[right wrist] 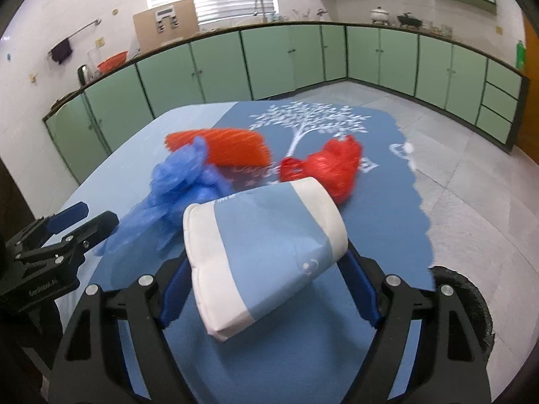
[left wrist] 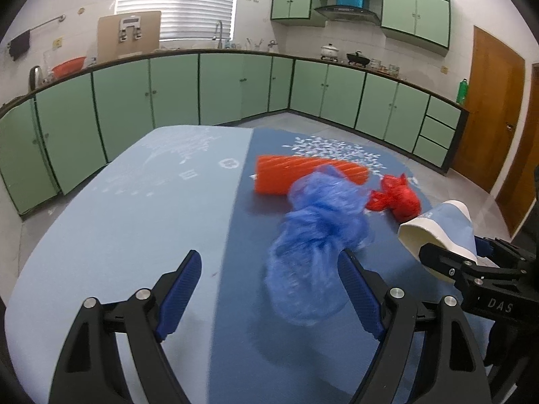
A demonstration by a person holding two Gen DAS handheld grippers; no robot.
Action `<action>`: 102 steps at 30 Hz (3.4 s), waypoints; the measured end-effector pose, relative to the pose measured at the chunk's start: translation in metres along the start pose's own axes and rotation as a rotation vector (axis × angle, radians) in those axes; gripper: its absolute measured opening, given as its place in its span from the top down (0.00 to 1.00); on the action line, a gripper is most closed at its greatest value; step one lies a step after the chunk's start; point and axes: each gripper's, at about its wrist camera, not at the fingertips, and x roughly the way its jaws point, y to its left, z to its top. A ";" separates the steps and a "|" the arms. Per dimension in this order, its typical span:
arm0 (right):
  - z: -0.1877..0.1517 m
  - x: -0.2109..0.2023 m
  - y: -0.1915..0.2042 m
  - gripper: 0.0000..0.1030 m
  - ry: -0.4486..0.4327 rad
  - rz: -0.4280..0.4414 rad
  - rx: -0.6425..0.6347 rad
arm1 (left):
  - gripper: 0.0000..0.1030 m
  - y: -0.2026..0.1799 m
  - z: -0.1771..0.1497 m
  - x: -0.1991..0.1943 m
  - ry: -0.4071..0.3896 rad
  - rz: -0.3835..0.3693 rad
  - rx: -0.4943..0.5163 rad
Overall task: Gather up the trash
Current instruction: 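Grasp the blue plastic bag with the left gripper while the right gripper grasps the white cup, then carry the blue bag and white cup over the black bin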
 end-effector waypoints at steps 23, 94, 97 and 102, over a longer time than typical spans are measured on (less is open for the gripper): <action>0.006 -0.007 -0.046 0.25 -0.031 -0.035 0.071 | 0.54 -0.046 0.024 0.067 0.076 -0.043 0.017; -0.097 -0.213 -0.194 0.25 -0.198 -0.348 0.278 | 0.70 -0.294 -0.009 -0.045 -0.015 -0.542 0.324; -0.102 -0.207 -0.202 0.25 -0.189 -0.350 0.295 | 0.70 -0.306 -0.015 -0.034 0.002 -0.546 0.339; -0.108 -0.195 -0.218 0.31 -0.166 -0.347 0.317 | 0.70 -0.319 -0.020 -0.016 0.035 -0.542 0.354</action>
